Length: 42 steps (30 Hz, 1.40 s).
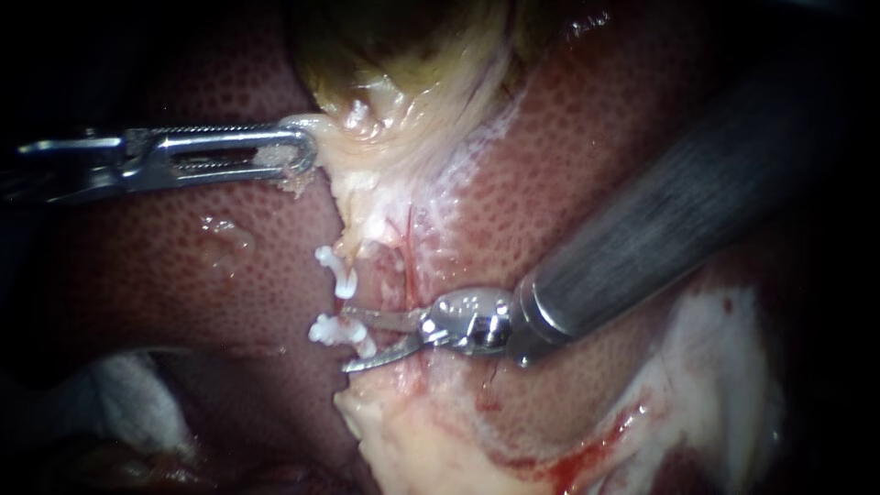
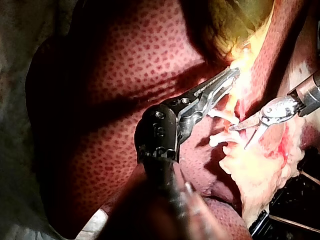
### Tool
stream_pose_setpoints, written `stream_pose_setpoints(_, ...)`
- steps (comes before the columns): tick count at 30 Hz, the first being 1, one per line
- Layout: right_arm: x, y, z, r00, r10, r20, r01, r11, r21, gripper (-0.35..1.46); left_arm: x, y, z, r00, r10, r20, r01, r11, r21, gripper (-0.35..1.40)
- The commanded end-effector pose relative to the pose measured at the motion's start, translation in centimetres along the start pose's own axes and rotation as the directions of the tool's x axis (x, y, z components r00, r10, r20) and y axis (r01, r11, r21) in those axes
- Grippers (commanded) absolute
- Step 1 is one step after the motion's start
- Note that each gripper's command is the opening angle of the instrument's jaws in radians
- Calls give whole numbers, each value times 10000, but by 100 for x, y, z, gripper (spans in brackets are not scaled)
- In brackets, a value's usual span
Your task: Go to the cutting position left tube
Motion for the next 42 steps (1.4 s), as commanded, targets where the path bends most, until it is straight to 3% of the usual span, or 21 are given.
stream_pose_setpoints(1, 0, 0, 0, 10000, -5, 1, 5, 10000, 12, 141, 0, 0, 0, 10000, 1, 12, -1, 10000, -23, -35)
stream_pose_setpoints(19, -2, -2, -3, 10000, -32, 10, 32, 10000, 54, 141, 0, 0, 0, 10000, 2, 13, -2, 10000, -26, -35)
stream_pose_setpoints(27, -5, -4, -24, 10000, -28, 12, 28, 9998, 201, 143, 0, 0, -1, 10000, 2, 15, -2, 10000, -28, -35)
stream_pose_setpoints(35, 0, 0, -59, 9999, 87, -61, -88, 9999, -62, 143, 0, 0, -1, 10000, 2, 15, -2, 10000, -29, -35)
stream_pose_setpoints(42, -1, 4, -52, 10000, 76, -57, -77, 9999, -104, 143, 0, 0, 0, 10000, 2, 14, -2, 10000, -27, -35)
